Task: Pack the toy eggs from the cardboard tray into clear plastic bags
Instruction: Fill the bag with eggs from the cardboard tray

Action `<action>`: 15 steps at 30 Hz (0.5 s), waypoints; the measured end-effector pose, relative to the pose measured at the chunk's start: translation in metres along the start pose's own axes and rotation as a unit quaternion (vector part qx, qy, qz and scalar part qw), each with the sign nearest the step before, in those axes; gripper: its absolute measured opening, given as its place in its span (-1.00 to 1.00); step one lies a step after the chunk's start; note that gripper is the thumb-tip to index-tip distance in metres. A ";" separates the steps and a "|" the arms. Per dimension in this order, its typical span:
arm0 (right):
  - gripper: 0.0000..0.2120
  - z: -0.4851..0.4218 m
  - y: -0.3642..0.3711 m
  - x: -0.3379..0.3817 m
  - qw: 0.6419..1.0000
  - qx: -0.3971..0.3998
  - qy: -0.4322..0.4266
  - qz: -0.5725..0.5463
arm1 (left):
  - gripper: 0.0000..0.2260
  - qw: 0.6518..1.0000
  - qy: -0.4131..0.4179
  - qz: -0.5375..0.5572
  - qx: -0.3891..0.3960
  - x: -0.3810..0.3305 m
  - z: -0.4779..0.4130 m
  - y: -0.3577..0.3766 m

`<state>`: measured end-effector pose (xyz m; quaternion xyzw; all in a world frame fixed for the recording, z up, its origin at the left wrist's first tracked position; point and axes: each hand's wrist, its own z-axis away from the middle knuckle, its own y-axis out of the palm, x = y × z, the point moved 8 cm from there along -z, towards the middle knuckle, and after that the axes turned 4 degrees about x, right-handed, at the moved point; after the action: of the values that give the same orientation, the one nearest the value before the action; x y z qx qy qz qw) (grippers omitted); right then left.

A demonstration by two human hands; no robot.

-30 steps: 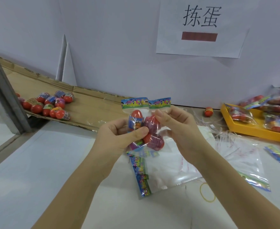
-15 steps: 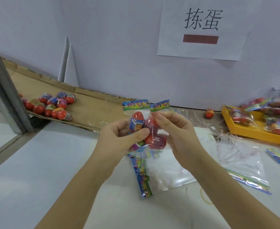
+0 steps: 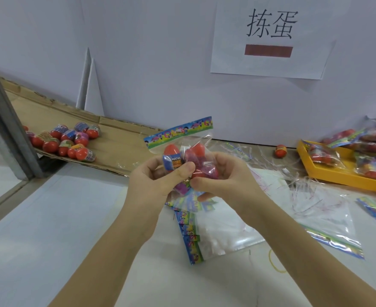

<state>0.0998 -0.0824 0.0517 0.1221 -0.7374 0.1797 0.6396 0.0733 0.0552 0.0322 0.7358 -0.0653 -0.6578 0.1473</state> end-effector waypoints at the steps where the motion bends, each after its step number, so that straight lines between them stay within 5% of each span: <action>1: -0.67 0.000 0.000 0.000 1.000 0.001 0.003 0.004 | -0.63 1.000 0.001 -0.011 0.006 0.000 -0.001 0.000; 7: -0.72 0.002 0.004 0.006 0.997 0.027 0.001 0.077 | -0.67 0.998 0.012 -0.021 0.059 -0.004 0.001 0.008; 15: -0.74 0.006 0.015 0.009 0.981 0.032 -0.025 0.190 | -0.76 0.996 0.065 0.020 -0.062 -0.007 0.004 -0.008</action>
<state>0.0864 -0.0709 0.0586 0.0045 -0.7568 0.3181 0.5710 0.0680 0.0641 0.0357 0.7650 -0.0295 -0.6084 0.2095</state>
